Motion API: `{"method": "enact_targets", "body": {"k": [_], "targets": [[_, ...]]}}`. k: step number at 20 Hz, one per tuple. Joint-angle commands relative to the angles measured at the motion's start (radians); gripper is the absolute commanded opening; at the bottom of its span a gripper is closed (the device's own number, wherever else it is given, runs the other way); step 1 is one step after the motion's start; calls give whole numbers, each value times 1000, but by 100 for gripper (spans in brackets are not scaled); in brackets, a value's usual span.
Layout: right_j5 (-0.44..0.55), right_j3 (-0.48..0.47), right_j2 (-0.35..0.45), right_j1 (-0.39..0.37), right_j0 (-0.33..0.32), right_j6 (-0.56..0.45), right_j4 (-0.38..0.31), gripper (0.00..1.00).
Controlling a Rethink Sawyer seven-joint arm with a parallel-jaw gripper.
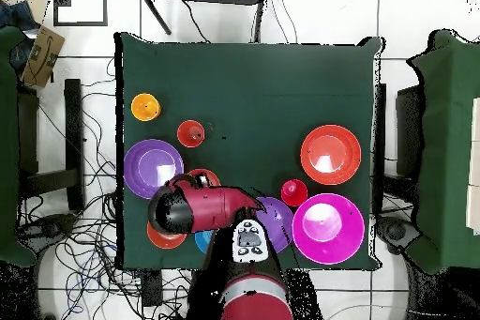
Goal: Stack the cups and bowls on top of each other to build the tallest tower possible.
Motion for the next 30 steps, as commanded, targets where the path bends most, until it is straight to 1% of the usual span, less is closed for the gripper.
{"method": "enact_targets", "body": {"k": [1, 5, 11, 19, 26, 30], "targets": [[88, 57, 61, -47, 27, 102, -30, 100], [93, 55, 43, -51, 43, 109, -26, 100], [56, 64, 39, -37, 55, 119, -33, 100], [-37, 58, -13, 5, 93, 130, -64, 100], [-104, 61, -47, 30, 102, 131, -95, 100], [-157, 52, -54, 56, 112, 148, -97, 100]]}}
